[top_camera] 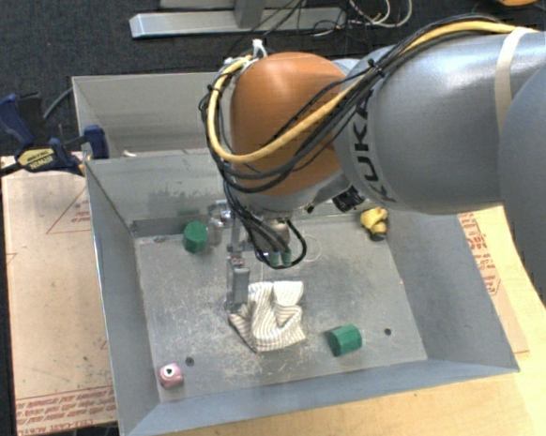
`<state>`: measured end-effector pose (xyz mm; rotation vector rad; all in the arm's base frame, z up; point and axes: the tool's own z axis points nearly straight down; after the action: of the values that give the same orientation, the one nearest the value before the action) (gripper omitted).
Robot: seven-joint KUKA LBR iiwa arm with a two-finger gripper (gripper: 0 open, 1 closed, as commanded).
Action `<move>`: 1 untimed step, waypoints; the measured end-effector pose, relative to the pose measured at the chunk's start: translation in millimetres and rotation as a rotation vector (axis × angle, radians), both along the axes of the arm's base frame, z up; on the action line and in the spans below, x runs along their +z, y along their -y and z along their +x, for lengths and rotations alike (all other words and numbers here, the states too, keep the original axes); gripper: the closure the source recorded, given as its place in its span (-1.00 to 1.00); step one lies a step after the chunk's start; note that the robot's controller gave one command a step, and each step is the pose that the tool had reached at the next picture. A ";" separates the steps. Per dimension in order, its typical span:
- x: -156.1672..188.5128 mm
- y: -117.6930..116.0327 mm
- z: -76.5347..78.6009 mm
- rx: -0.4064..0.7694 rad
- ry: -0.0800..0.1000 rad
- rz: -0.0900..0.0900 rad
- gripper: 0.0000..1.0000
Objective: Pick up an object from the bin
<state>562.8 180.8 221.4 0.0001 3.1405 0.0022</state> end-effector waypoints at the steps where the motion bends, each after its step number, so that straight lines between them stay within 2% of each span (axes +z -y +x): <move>1: -77.4 33.8 24.5 0.258 0.000 0.000 -1.00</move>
Offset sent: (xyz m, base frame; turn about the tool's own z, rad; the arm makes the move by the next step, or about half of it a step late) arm 0.0163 -0.0822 -0.0627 -0.3739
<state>587.2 147.0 143.9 -0.4040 3.1146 0.0030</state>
